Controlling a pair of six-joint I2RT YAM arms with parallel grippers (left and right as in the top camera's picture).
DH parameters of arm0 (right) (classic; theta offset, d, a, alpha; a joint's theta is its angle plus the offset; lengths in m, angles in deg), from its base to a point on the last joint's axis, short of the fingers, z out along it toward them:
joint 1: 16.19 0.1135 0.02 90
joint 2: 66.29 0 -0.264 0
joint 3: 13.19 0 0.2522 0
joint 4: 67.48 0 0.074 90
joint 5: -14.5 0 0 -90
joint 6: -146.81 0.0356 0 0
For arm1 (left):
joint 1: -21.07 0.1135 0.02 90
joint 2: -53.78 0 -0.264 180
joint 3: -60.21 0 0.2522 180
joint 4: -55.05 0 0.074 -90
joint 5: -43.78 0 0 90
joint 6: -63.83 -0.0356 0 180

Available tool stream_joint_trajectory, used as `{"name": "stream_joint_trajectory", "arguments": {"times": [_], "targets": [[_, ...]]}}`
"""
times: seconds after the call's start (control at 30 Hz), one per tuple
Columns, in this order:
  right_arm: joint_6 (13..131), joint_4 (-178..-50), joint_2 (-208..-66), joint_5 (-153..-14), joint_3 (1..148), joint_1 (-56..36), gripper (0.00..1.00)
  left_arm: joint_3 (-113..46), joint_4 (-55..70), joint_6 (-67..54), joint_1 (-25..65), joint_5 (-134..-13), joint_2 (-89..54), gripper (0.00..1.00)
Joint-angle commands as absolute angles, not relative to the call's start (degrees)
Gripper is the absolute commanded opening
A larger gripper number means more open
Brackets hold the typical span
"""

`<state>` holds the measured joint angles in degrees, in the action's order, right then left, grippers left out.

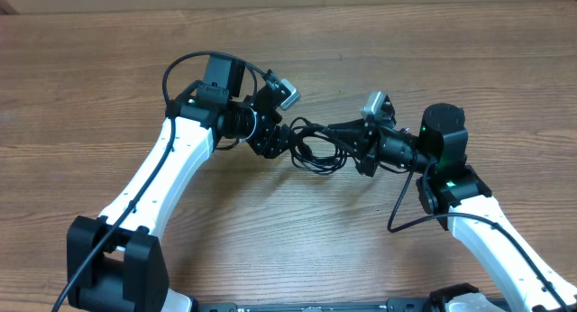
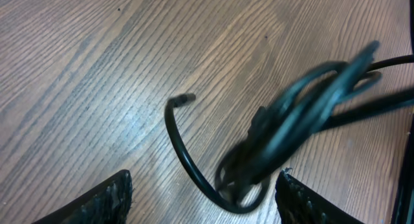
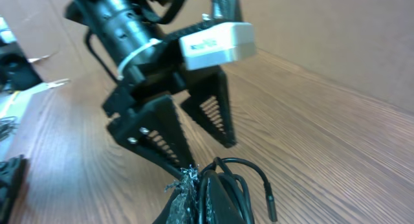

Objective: Untangle cables

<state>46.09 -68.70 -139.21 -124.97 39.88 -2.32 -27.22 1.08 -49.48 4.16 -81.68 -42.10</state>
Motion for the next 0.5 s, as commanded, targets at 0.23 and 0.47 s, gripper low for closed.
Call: {"name": "stream_joint_trajectory", "arguments": {"times": [0.23,0.47], "targets": [[46.3,-67.56,-139.06,-130.31,40.73,-2.45,0.04,-27.9,1.48,-51.98,3.77,-85.66,-40.61,0.72],[46.33,-66.3,-139.06,-131.16,40.73,-2.45,0.04,-27.9,1.23,-53.88,3.73,-89.7,-40.61,0.68]]}}
